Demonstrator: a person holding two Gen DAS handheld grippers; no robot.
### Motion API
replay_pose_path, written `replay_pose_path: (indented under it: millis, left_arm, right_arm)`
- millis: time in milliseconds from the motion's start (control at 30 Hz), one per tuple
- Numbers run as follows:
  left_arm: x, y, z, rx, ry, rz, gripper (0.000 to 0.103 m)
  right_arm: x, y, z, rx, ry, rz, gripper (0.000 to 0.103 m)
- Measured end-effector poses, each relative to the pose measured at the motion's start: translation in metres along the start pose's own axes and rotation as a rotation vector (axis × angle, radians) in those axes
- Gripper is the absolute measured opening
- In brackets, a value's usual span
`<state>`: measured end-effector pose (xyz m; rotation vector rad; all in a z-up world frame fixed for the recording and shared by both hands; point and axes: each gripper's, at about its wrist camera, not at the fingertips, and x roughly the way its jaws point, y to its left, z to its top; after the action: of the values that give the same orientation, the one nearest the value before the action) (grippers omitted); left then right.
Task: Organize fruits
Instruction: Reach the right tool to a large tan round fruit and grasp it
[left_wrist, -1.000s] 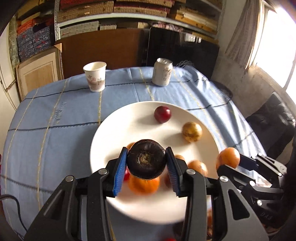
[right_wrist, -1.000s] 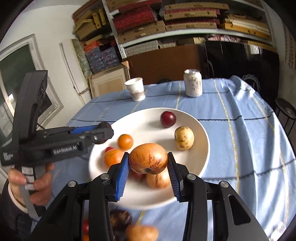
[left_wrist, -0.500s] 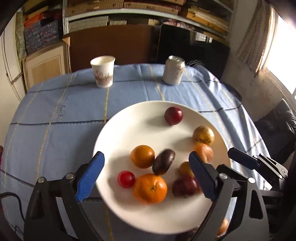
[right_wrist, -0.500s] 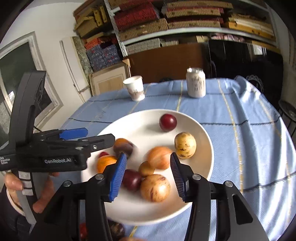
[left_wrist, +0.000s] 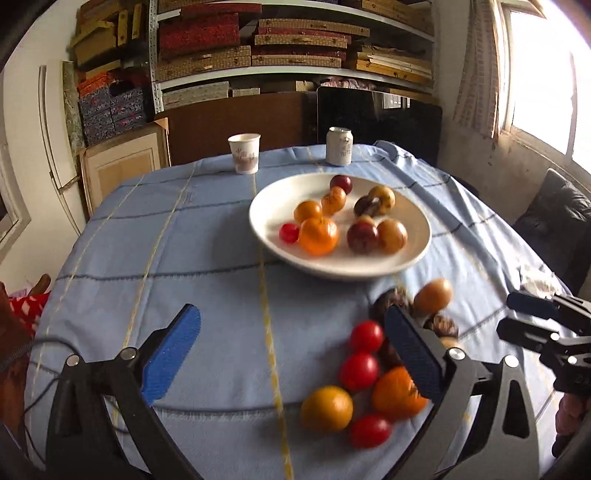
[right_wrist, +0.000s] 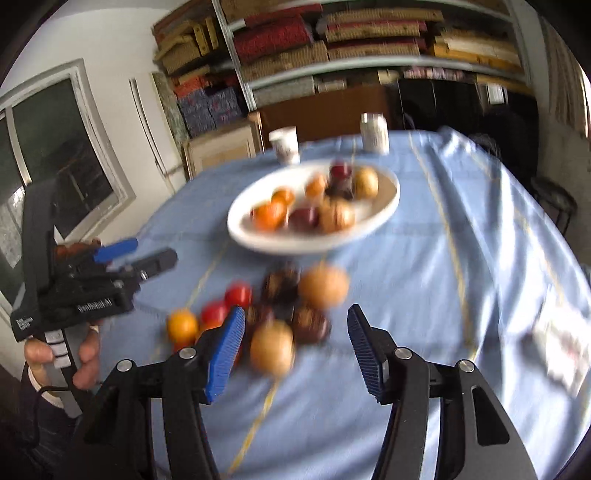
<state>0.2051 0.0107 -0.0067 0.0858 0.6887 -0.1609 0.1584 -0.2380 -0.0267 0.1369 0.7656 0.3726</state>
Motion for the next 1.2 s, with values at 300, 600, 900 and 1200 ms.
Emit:
replay_pose_path:
  millis: [300, 600, 900, 1200]
  left_arm:
    - [-0.017, 0.004, -0.034, 0.003, -0.006, -0.077, 0.098]
    - [-0.02, -0.002, -0.041, 0.017, -0.016, -0.005, 0.098]
    - [-0.022, 0.003, -0.043, -0.004, -0.026, -0.006, 0.098]
    - [-0.023, 0.009, -0.042, -0.029, -0.024, -0.008, 0.098]
  right_arm:
    - [0.021, 0.013, -0.02, 0.069, 0.058, -0.002, 0.059]
    - [0.033, 0.017, -0.017, 0.073, 0.095, -0.001, 0.059]
    - [0.04, 0.019, -0.015, 0.072, 0.115, 0.0, 0.059]
    - [0.05, 0.016, -0.013, 0.094, 0.149, 0.019, 0.049]
